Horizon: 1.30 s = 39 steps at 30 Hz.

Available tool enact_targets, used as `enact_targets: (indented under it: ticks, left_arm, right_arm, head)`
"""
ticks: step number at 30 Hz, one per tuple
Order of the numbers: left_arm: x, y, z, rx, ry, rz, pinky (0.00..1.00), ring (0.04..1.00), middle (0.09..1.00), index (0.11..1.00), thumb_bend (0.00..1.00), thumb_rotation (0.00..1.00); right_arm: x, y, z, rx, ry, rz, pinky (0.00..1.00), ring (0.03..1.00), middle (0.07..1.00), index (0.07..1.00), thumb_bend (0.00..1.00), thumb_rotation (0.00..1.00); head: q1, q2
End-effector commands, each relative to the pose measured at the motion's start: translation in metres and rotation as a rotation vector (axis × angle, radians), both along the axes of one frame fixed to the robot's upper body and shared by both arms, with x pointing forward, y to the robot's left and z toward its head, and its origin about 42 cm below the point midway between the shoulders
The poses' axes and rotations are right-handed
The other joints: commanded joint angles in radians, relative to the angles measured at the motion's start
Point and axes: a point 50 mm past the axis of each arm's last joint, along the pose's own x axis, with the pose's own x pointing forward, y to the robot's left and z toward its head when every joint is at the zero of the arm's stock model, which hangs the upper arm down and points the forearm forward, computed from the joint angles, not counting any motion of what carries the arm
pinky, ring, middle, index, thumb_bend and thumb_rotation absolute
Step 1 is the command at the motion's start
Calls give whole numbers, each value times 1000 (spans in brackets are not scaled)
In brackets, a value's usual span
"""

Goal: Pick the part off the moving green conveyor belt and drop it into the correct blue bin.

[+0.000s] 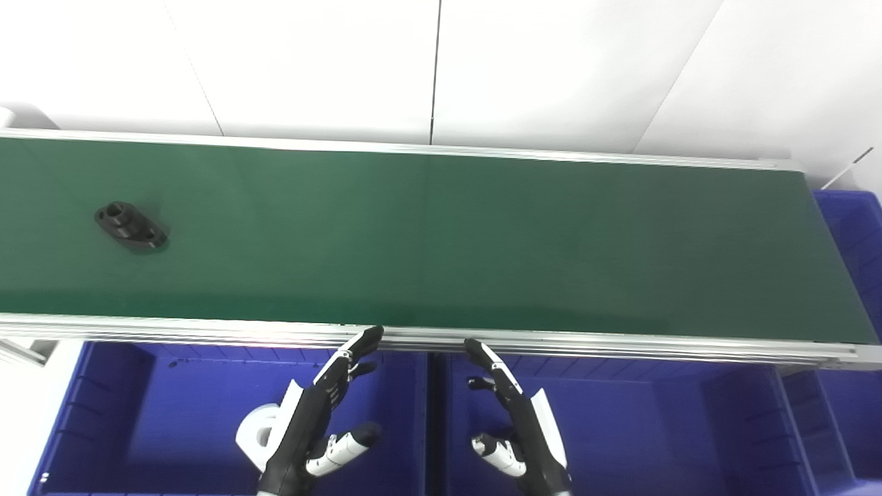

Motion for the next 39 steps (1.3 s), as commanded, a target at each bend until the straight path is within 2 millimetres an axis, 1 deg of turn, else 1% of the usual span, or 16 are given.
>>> enact_targets:
  ticks: [1,2,3,4,5,8,9,10,11,14,17,19,21,25,29,39]
  left_arm:
    - [0,0,5,-14,-50,6,810,894,901,875,840,817]
    - [-1,-1,5,-17,-51,6,811,895,900,874,834,810]
    - [-1,-1,4,-22,-50,4,812,895,900,873,832,808]
    - [-1,-1,3,-25,-50,3,813,895,898,871,832,804]
    - [-1,-2,3,-28,-49,6,810,894,895,868,836,800]
    - [-2,-5,-1,-40,-43,13,793,885,886,858,844,791]
    - [-2,-6,-2,-46,-39,13,803,887,886,851,836,785]
    - [-2,-7,-3,-53,-35,18,807,887,886,849,834,784]
    - [-2,-7,-4,-57,-32,21,792,876,875,837,836,771]
    - [0,-9,-7,-55,-29,17,775,865,865,827,822,775]
    - [0,-11,-10,-51,-22,25,755,854,855,815,839,779]
    - [0,-12,-10,-56,-20,23,745,850,853,814,836,781]
    - [1,-13,-11,-48,-21,16,726,846,855,816,828,788]
    - [1,-13,-13,-41,-17,13,707,832,847,810,839,793]
    - [2,-14,-15,-28,-19,11,684,820,842,807,852,802]
    - [3,-20,-17,-37,-14,-15,722,831,858,816,845,783]
  right_arm:
    - [1,4,5,32,-33,2,722,880,898,896,1000,1000]
    - [1,3,4,30,-32,2,704,874,895,895,1000,1000]
    - [1,3,4,28,-30,3,698,871,894,895,1000,1000]
    - [1,3,3,26,-28,4,694,871,894,893,1000,1000]
    - [0,2,2,25,-23,4,692,872,894,893,1000,1000]
    - [-1,-1,-1,17,-13,5,686,878,900,896,1000,1000]
    - [-1,-1,-1,14,-12,5,668,877,900,896,1000,1000]
    - [-1,-2,-2,13,-9,4,662,876,900,896,1000,1000]
    - [-1,-2,-3,13,-6,3,657,875,894,890,1000,1000]
    - [-2,-3,-4,11,2,1,653,875,893,886,1000,1000]
    - [-2,-5,-6,4,6,4,654,880,900,888,1000,1000]
    - [-2,-6,-8,3,11,1,688,883,901,887,1000,1000]
    - [-2,-6,-9,5,20,0,687,888,900,885,1000,1000]
    - [-2,-8,-11,-2,24,-1,644,885,899,886,1000,1000]
    - [-1,-10,-11,-4,27,1,636,879,897,880,1000,1000]
    - [0,-21,-12,-34,17,1,627,885,910,889,1000,1000]
  head:
    - [8,-13]
    - [8,-13]
    - [18,-27]
    - [18,-27]
    - [30,-43]
    - [55,-70]
    - [55,-70]
    - [67,-83]
    - [69,-85]
    - [89,-103]
    - [99,-120]
    - [102,-127]
    - [107,-135]
    - [118,-146]
    - [136,-154]
    - [199,-155]
